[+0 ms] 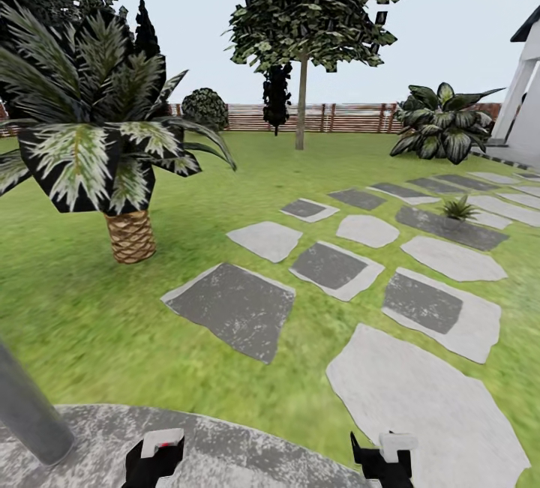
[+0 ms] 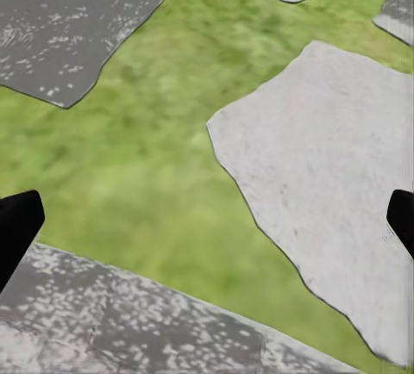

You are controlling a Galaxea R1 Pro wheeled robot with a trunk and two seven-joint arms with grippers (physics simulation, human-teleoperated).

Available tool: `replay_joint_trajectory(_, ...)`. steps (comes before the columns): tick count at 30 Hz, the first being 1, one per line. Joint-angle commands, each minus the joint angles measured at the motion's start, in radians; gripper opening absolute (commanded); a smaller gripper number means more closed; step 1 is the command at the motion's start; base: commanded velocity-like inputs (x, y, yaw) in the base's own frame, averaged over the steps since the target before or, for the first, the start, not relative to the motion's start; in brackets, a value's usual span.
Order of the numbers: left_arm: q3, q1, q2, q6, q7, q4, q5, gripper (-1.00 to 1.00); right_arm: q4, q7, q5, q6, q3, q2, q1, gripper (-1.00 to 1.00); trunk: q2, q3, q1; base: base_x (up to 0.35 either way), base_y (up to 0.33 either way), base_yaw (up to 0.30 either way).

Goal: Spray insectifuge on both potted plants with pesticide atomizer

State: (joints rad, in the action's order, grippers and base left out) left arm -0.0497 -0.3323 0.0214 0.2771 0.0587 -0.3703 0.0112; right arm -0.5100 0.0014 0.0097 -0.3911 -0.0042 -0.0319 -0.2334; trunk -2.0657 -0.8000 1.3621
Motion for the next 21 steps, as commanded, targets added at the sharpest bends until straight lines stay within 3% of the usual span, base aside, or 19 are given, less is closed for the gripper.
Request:
replay_joint_trajectory(1, -0.001, -0.001, 0.000, 0.003, 0.001, 0.001, 0.001, 1.00, 0.001, 0.000, 0.001, -0.003, 0.000, 0.000, -0.001, 1.00, 0.000, -0.001, 0.000, 0.230, -0.201, 0.006)
replay_joint_trajectory(6, -0.002, -0.001, 0.000, 0.003, 0.001, -0.003, 0.002, 1.00, 0.001, 0.000, 0.000, -0.003, 0.000, 0.000, -0.001, 1.00, 0.000, -0.001, 0.000, 0.186, -0.169, 0.002)
replay_joint_trajectory(16, 0.001, -0.001, -0.002, 0.003, 0.001, -0.011, -0.003, 1.00, 0.001, -0.002, -0.001, -0.003, -0.003, 0.001, -0.001, 1.00, 0.000, -0.001, 0.000, 0.008, -0.008, 0.000)
replay_joint_trajectory(21, 0.001, -0.016, -0.003, 0.001, 0.001, -0.012, -0.004, 1.00, 0.000, -0.003, -0.001, -0.003, -0.004, 0.001, -0.001, 1.00, -0.035, -0.018, 0.019, 0.000, 0.000, 0.000)
